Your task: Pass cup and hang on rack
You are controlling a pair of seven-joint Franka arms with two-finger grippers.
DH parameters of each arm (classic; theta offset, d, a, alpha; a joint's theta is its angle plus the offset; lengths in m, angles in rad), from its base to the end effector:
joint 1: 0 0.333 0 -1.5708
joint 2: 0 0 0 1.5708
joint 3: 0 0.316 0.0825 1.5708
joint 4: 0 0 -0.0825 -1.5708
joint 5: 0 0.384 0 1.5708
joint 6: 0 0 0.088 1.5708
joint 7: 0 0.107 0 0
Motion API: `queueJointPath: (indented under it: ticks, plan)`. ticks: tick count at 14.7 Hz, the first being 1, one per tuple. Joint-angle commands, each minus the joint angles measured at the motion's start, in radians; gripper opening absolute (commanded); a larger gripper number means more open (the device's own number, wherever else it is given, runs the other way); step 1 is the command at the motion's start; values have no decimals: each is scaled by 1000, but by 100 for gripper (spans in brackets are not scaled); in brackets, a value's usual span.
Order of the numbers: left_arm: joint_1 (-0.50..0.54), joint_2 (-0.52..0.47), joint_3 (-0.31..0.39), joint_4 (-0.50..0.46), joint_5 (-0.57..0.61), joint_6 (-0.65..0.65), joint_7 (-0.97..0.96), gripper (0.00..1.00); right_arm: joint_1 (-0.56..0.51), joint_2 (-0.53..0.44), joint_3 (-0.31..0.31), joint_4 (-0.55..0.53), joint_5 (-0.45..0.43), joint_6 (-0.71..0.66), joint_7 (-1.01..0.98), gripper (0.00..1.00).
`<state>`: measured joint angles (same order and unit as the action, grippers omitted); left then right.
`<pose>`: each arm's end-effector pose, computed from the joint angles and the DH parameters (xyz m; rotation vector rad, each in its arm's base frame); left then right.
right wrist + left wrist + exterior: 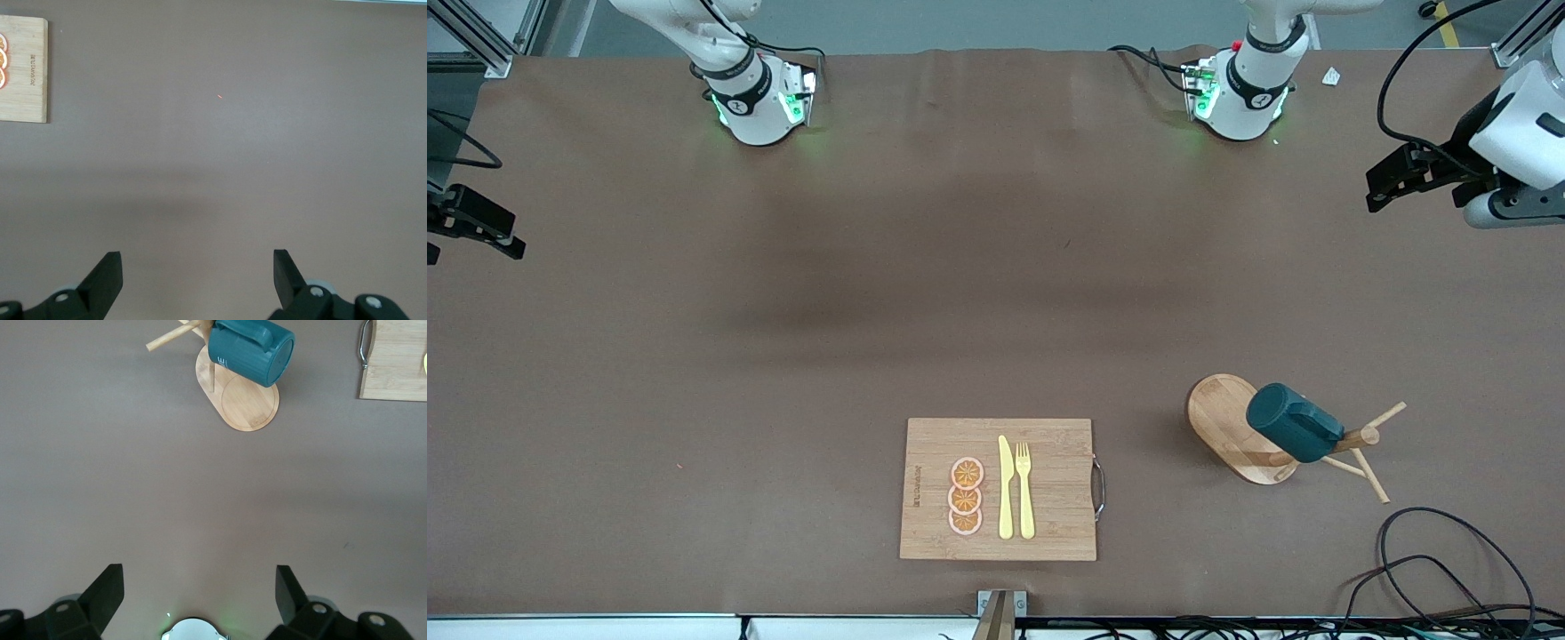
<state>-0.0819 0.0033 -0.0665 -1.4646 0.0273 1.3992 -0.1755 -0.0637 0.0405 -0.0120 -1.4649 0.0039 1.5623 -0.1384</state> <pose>0.5321 -0.0761 0.6575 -3.1021 -0.0478 0.0985 0.5654 -0.0423 0.6510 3.1361 0.0986 0.0894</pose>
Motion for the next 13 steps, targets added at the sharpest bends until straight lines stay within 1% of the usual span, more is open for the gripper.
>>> queueJointPath:
  ticks: [1,5,7,13]
  plan:
    - [-10,-80,16,-118,-13,72,14,100,-8,-13,11,-5,-10,-5,-12,100]
    - [5,-82,16,-115,-12,69,73,100,-8,-13,11,-5,-12,-2,-12,100]
    - [-2,-72,8,-93,-4,69,70,100,-7,-13,11,-3,-13,-2,-12,100]
    - [-10,-59,4,-79,-1,69,62,100,-8,-11,11,5,-21,-7,5,100]
